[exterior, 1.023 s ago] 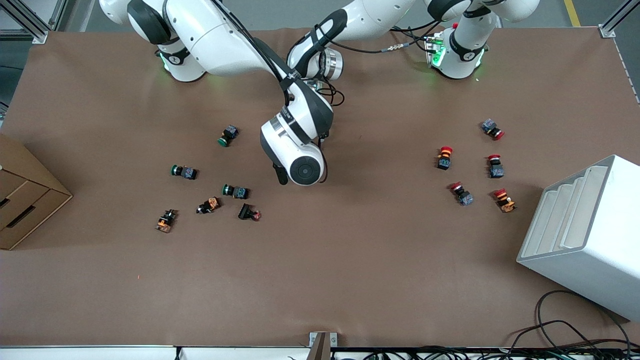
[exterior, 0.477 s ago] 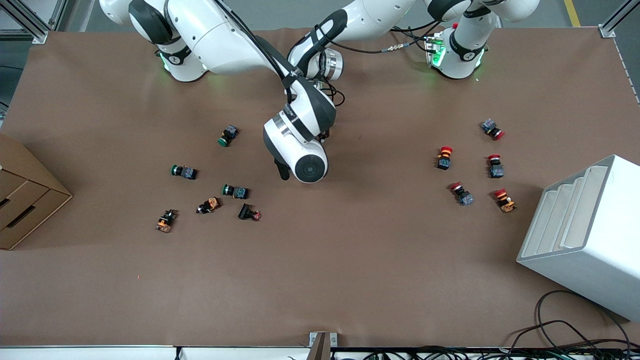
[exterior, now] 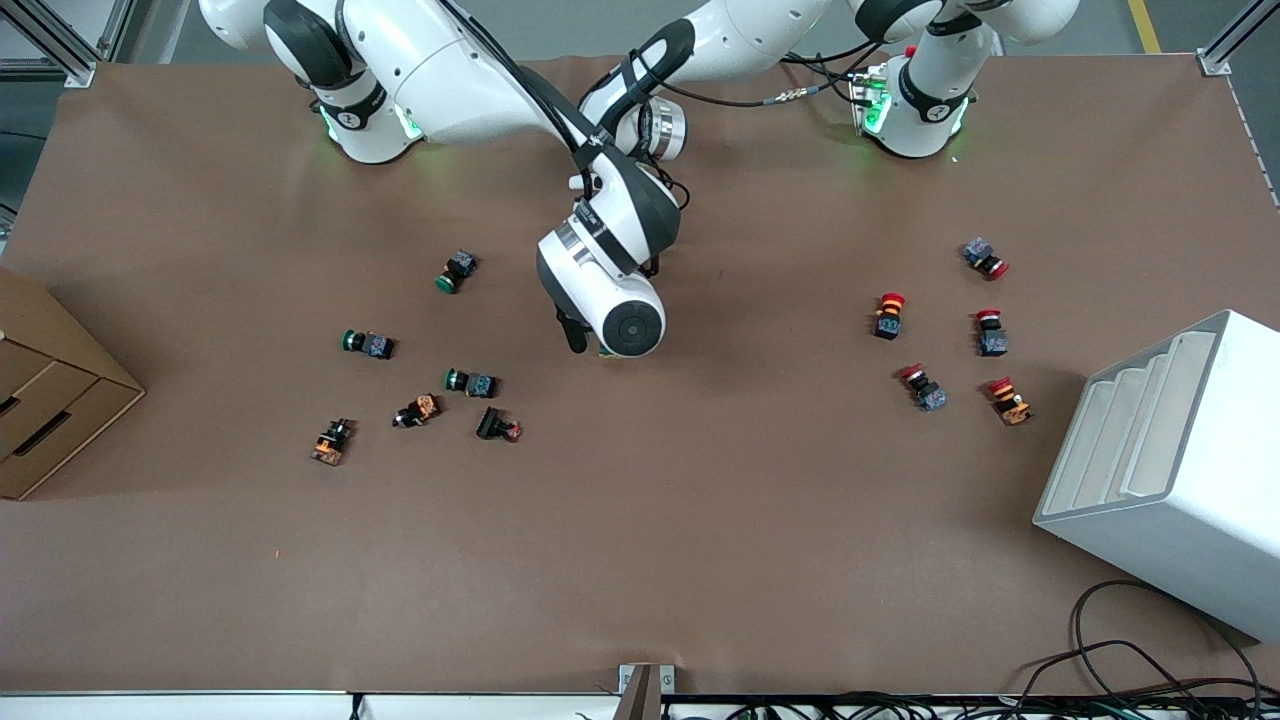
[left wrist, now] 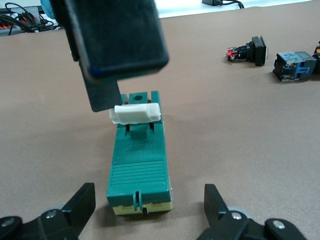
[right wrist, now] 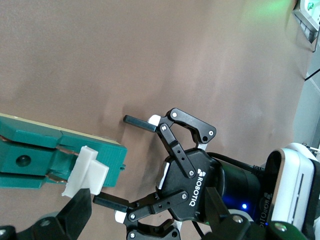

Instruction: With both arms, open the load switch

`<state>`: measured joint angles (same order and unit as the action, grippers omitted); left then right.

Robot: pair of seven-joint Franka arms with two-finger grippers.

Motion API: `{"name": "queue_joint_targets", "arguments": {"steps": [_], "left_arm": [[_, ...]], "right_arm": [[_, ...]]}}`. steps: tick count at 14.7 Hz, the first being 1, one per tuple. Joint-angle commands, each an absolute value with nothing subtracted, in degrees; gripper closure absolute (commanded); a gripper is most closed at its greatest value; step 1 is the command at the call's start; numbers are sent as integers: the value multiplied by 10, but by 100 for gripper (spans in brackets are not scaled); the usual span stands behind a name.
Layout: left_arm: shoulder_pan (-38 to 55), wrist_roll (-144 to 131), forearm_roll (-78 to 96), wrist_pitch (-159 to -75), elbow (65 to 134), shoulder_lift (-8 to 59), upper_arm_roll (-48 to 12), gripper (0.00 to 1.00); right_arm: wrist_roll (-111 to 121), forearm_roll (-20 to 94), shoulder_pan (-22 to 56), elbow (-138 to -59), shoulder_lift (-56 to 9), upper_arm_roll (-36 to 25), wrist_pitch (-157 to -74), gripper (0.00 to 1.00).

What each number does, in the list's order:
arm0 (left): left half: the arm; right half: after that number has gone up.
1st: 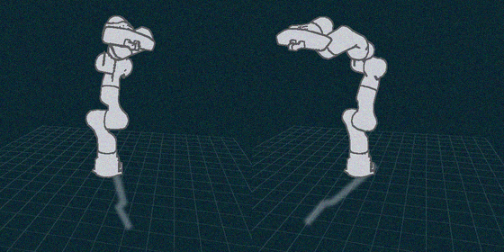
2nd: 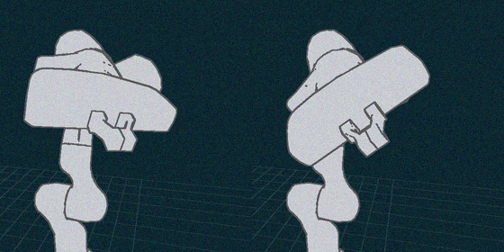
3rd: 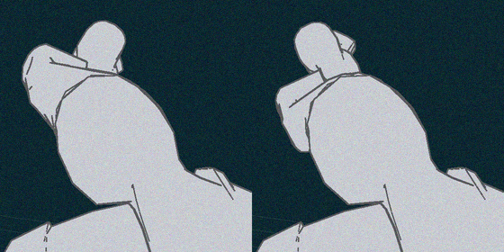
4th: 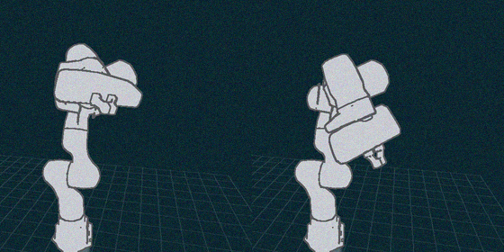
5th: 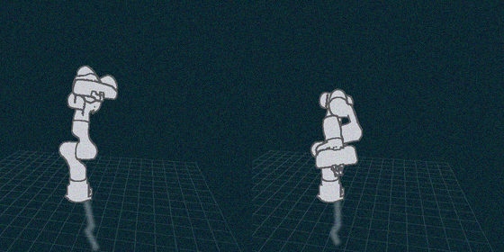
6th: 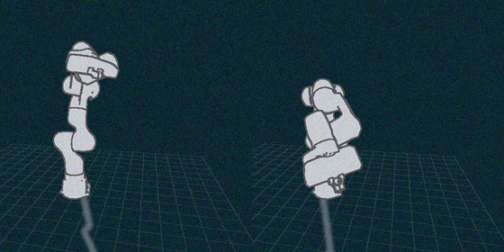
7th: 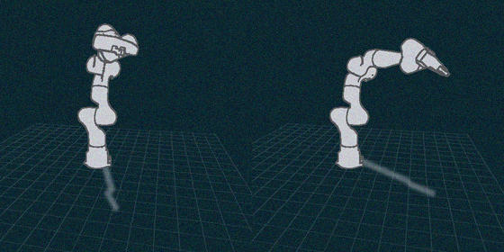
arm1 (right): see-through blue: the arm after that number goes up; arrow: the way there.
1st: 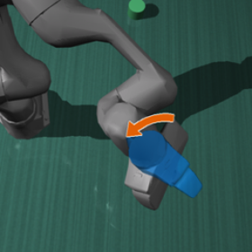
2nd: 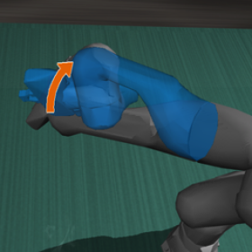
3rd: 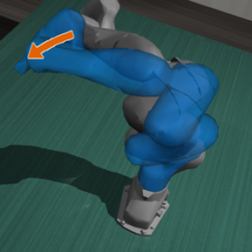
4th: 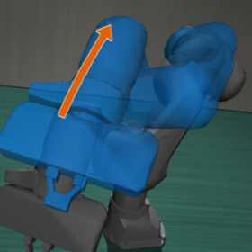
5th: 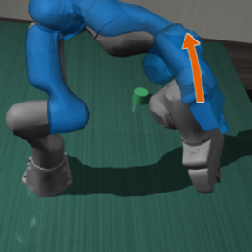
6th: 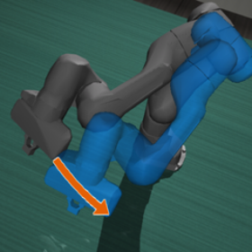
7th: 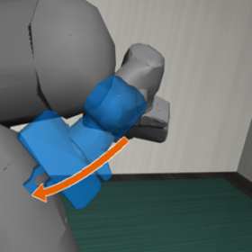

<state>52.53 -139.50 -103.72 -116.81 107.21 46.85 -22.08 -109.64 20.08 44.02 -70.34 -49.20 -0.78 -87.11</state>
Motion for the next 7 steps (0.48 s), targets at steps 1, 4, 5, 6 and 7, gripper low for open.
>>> {"name": "queue_joint_targets", "arguments": {"steps": [1,4,5,6,7], "left_arm": [[526,-1402,-1034,-1159,1066,472,-221,4],[525,-1401,-1034,-1159,1066,473,-221,4],[525,-1401,-1034,-1159,1066,473,-221,4],[525,-1401,-1034,-1159,1066,472,-221,4],[525,-1401,-1034,-1159,1066,472,-221,4]], "right_arm": [[-1105,197,446,-711,-491,-9,-871,0],[-1104,196,446,-713,-491,-9,-870,0],[-1104,196,450,-714,-491,-9,-870,0],[-1104,193,453,-716,-492,-9,-871,0],[-1104,189,454,-716,-492,-9,-871,0]]}}
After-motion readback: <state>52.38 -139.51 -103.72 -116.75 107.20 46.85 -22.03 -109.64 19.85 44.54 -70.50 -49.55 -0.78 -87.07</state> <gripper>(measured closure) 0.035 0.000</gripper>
